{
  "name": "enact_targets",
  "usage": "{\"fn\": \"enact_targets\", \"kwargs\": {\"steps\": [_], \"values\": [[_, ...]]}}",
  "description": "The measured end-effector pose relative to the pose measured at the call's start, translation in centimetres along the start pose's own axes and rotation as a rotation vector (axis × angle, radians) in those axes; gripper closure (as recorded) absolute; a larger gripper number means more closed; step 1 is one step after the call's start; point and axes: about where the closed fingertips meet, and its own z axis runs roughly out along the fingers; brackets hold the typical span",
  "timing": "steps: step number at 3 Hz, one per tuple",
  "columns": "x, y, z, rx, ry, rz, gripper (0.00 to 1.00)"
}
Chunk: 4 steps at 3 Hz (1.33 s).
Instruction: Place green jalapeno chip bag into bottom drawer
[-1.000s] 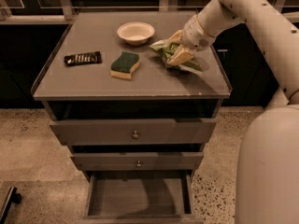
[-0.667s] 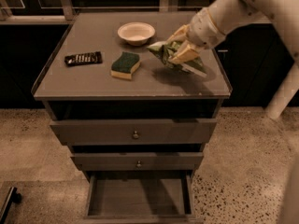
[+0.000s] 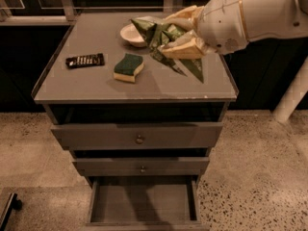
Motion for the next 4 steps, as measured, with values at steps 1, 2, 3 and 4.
{"fn": "enact_targets", "kwargs": {"steps": [1,2,3,4], "values": [[-0.7,2.9,-0.2,0.114,-0.040,0.074,1.00],[3.2,4.6,-1.2,0.169,0.011,0.155,1.00],[3.2,4.6,-1.1,0.169,0.011,0.154,1.00],[5.0,6.9,-0.9,0.201,-0.007,0.207,1.00]]}}
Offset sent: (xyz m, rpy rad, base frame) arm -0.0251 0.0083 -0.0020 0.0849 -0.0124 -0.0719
